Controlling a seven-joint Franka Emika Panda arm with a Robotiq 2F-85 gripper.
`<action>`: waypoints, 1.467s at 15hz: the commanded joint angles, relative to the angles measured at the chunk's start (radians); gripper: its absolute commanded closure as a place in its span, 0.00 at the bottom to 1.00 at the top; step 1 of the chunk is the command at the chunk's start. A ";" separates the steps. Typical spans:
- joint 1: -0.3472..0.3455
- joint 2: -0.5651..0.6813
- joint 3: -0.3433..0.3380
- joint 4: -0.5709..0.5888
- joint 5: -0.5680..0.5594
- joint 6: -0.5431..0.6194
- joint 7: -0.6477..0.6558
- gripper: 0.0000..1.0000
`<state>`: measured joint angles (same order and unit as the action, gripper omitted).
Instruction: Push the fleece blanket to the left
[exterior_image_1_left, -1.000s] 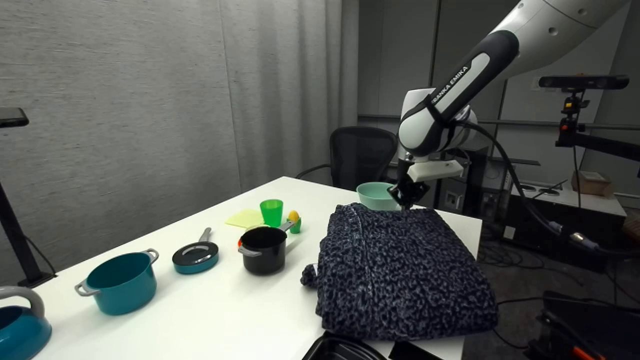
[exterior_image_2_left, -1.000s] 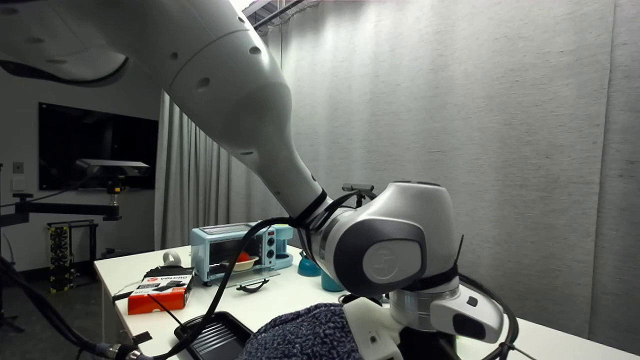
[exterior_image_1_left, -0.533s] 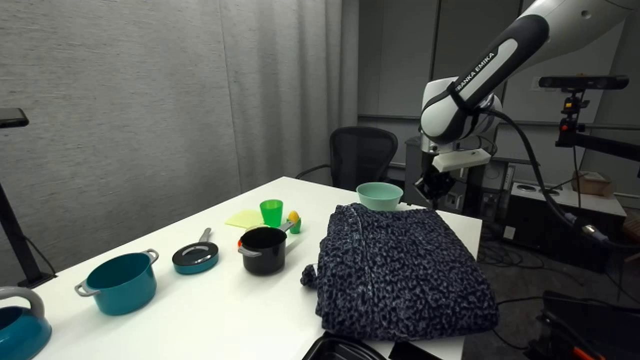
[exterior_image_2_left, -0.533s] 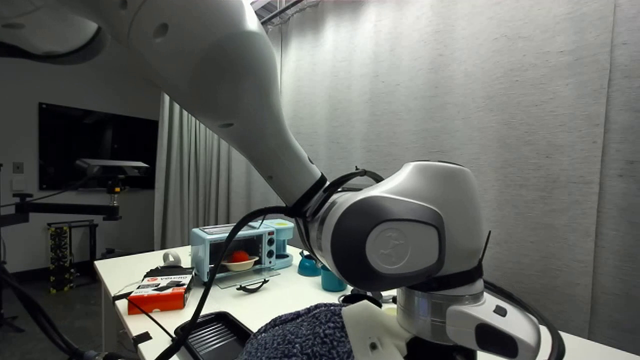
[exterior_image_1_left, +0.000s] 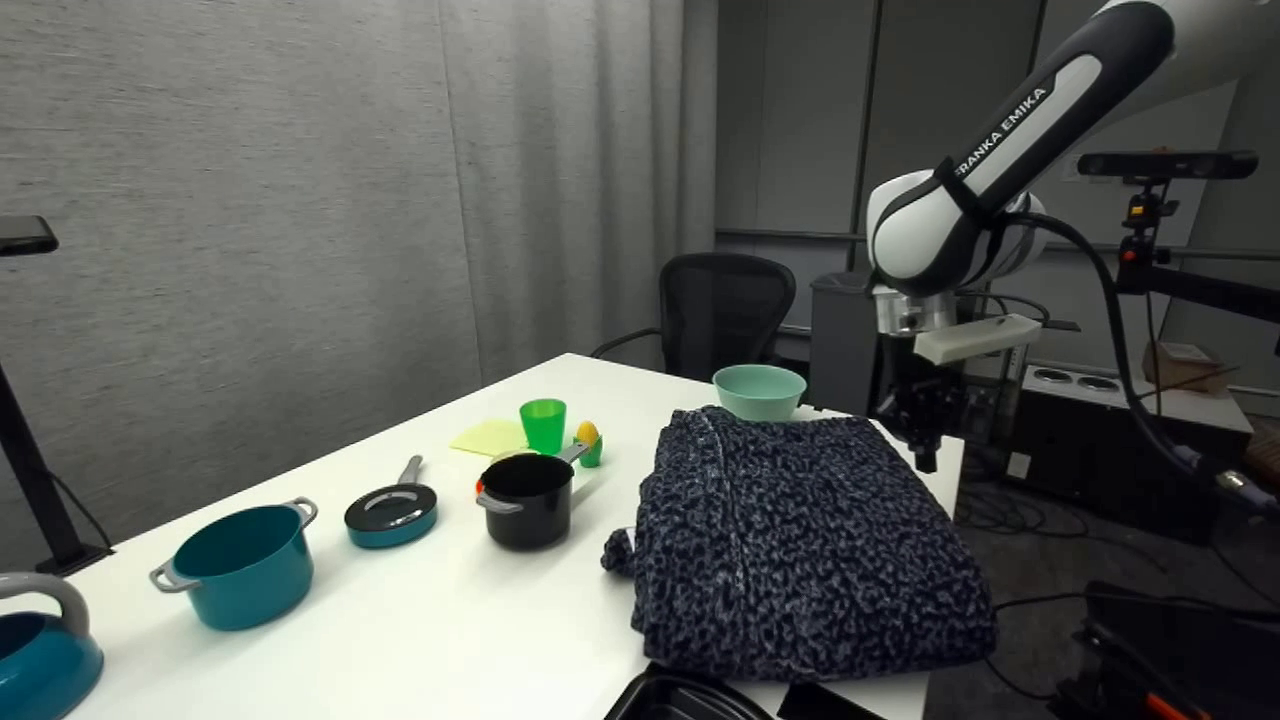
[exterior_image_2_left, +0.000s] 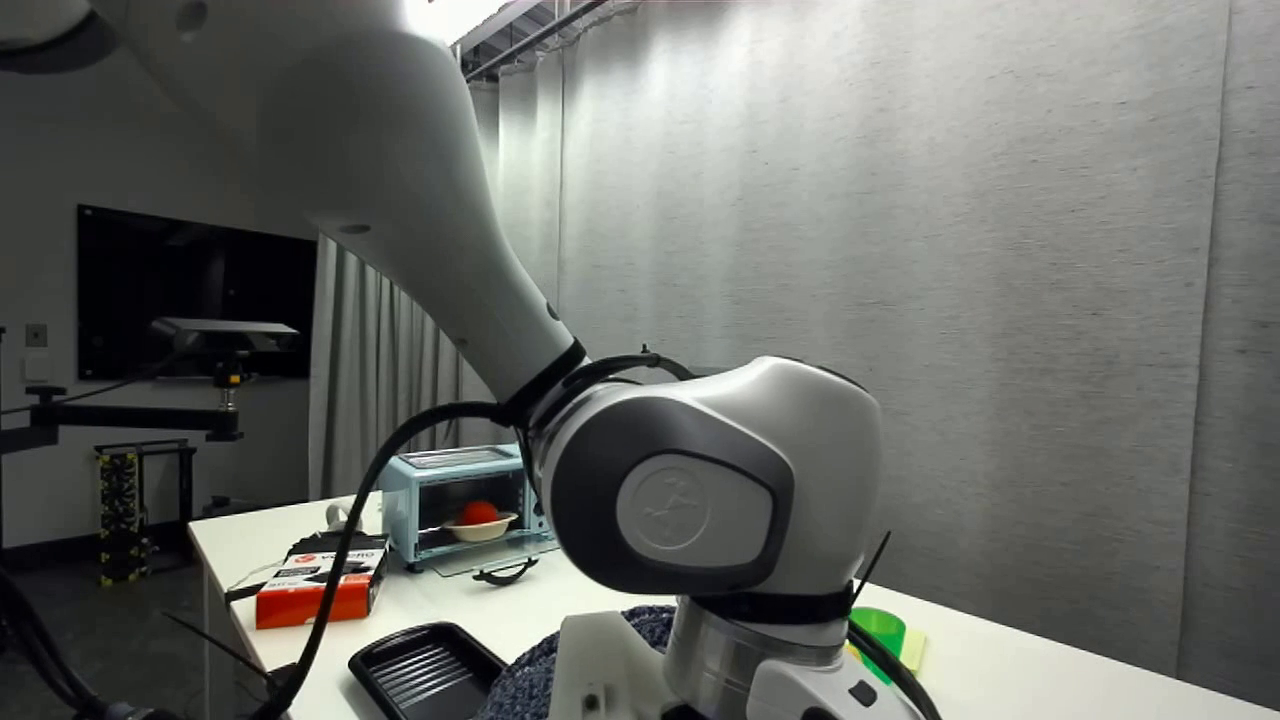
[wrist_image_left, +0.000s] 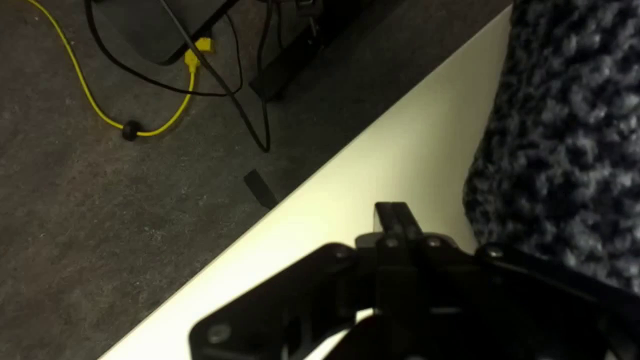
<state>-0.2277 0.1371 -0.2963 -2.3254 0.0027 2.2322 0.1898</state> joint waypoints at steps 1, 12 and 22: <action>-0.001 -0.062 0.026 -0.103 0.000 0.038 -0.070 1.00; 0.032 -0.105 0.120 -0.262 0.013 0.283 -0.264 1.00; 0.148 -0.079 0.276 -0.208 0.258 0.442 -0.271 1.00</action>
<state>-0.1181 0.0631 -0.0554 -2.5639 0.1788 2.6333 -0.0584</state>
